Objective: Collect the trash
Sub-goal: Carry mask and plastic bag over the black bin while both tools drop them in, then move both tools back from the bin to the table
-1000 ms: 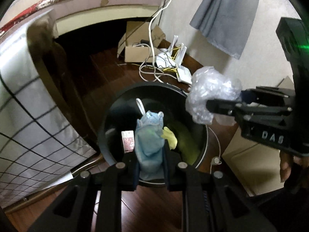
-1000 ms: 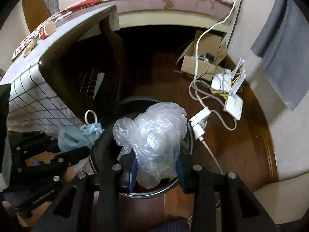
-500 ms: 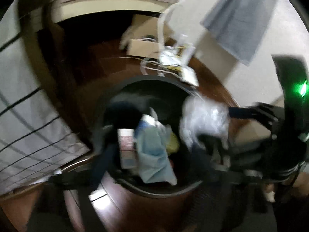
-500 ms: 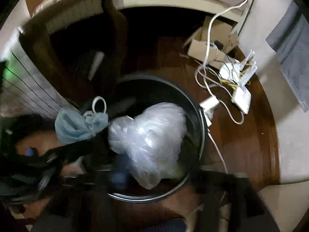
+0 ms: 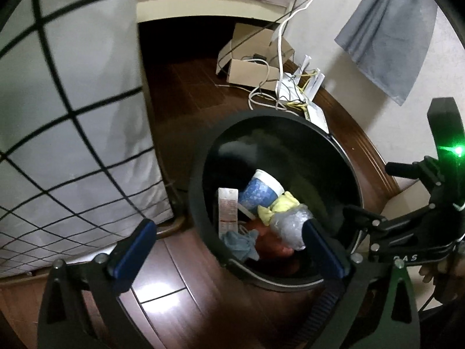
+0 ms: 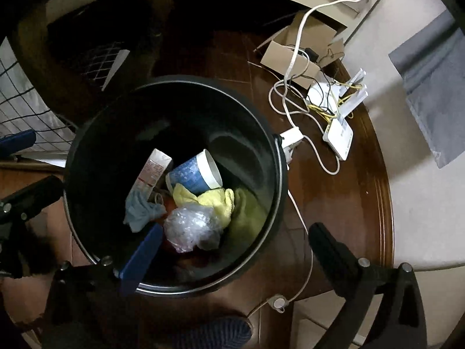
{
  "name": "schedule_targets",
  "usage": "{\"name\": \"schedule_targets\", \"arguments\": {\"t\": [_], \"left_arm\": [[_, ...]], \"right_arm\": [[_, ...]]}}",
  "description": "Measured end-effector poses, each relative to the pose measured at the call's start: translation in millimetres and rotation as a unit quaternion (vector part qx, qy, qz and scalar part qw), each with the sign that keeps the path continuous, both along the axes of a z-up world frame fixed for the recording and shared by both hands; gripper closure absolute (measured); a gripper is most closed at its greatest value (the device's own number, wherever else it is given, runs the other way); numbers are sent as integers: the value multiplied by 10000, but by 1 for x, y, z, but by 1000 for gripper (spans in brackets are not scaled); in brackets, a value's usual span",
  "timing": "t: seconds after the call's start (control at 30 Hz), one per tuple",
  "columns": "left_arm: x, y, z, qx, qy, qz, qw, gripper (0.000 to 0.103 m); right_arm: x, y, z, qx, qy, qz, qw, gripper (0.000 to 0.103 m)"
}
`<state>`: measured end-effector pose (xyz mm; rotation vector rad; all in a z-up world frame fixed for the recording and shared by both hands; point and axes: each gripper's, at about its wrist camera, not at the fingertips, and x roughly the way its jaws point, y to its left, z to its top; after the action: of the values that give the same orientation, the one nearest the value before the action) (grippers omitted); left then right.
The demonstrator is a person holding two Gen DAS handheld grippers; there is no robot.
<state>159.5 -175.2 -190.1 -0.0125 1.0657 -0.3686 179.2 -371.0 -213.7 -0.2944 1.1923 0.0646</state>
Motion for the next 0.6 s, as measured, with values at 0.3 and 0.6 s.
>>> {"name": "schedule_targets", "arguments": {"t": [0.3,0.6], "left_arm": [[-6,11,9,106,-99,130,9998,2],[-13,22,18,229,-183,218,9993,2]], "right_arm": [[-4,7,18,241,-175,35,9996,1],[-9,17,34,369,-347,108,9987,1]]}}
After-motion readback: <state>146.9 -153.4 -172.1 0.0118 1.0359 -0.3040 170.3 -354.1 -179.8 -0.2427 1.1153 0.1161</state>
